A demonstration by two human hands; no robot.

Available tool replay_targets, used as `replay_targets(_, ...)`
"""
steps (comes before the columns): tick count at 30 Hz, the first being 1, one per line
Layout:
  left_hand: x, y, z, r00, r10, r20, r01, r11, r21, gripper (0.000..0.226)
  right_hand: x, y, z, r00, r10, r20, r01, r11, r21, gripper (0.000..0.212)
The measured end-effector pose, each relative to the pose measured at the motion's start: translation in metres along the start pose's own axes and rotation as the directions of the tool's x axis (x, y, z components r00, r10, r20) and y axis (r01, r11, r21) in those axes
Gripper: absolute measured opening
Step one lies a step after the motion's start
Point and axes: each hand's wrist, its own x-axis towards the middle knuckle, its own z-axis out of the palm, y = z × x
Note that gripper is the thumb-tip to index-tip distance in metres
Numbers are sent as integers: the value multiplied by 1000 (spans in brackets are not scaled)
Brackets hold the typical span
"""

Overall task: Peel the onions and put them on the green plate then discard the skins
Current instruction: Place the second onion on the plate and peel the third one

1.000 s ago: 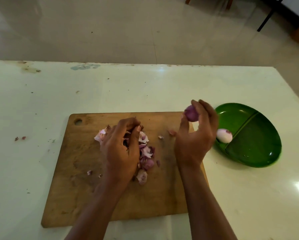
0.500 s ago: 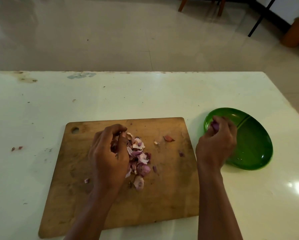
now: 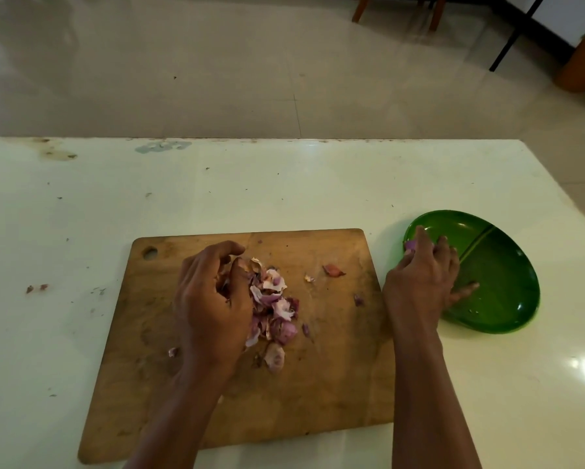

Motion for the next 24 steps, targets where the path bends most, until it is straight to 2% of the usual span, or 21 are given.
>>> replay_targets(3,-1,0,1,1000,-28,-9,28,1000,8,17,0,-7,-4,997,-4,-76,8,999,50,49)
replay_targets(7,3,1,-2,999,7,-36,-6,1000,24,22,-7,-25,-3,973,-129,-191,160,975,157,46)
replay_targets(10,5,2,-5,996,-9,-87,8,1000,-18,31,-15,-35,2,926,-237,-293,320,906,277,38)
replay_targets(12,4,4,-6,991,-37,-130,34,999,-31,36,-23,-43,2,919,-256,-299,366,837,408,34)
replay_targets(15,6,5,-7,980,-71,-184,71,997,-5,44,-43,-58,0,919,-331,-216,395,750,531,30)
replay_targets(17,8,5,-7,968,-112,-223,103,993,-50,40,-62,-64,2,891,-445,-87,414,721,556,31)
replay_targets(20,15,5,-10,932,-179,-314,122,974,-192,15,-89,-70,6,812,-565,147,403,725,558,35)
replay_targets(24,23,1,-16,833,-330,-445,205,930,-306,11,-111,-86,9,687,-683,246,483,683,548,41)
